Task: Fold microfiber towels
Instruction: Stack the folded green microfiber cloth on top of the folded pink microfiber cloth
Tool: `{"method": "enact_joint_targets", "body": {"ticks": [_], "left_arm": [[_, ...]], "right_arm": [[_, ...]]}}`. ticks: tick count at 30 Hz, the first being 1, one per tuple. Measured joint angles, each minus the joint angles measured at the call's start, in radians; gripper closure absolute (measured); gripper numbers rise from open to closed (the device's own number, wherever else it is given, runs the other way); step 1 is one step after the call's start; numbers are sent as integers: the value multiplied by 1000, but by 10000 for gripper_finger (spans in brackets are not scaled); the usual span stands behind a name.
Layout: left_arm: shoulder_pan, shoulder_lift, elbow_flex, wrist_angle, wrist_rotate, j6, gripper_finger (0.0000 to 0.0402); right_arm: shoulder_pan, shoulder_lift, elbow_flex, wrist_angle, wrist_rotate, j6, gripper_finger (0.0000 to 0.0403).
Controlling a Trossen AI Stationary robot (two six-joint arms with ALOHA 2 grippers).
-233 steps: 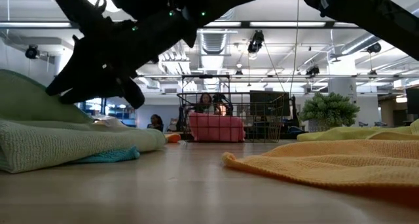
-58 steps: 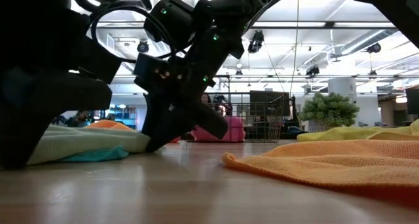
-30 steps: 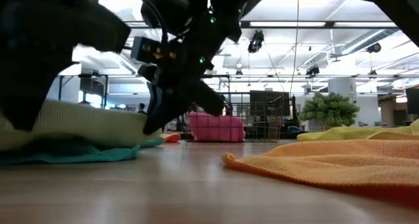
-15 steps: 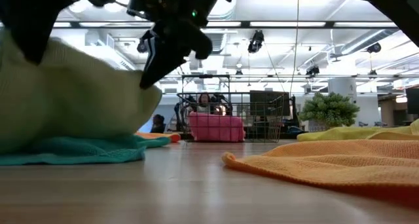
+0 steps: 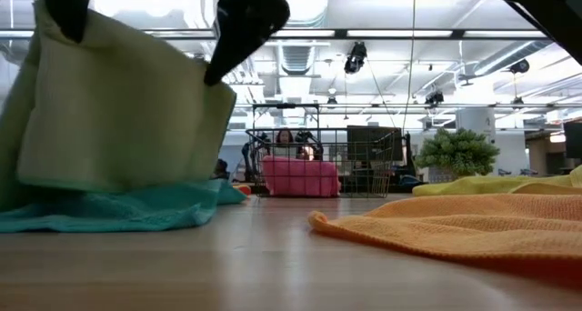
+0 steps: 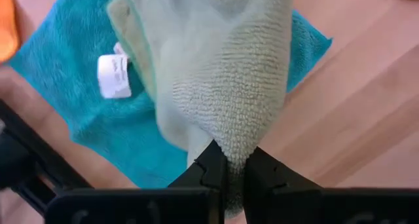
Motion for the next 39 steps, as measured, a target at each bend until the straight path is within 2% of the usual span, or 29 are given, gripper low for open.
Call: {"method": "enact_joint_targets", "body": {"ticks": [5,12,23,31,39], "left_arm": [[29,-20,5,-52,-27,116,394],[80,-80,19,-77,-166,226,394],[214,-118,18,-76,-256,608,394],[313,-117,42,-55,-373,819,394],[355,-116,102,26,-488,1004,394]], "right_arm": [[1,0,77,-84,38,73,394],[7,-25,85,-147,114,186,394],[13,-80,86,-216,308,389,394],[13,-116,86,-277,395,498,394],[13,-176,86,-302,483,571,394]]}}
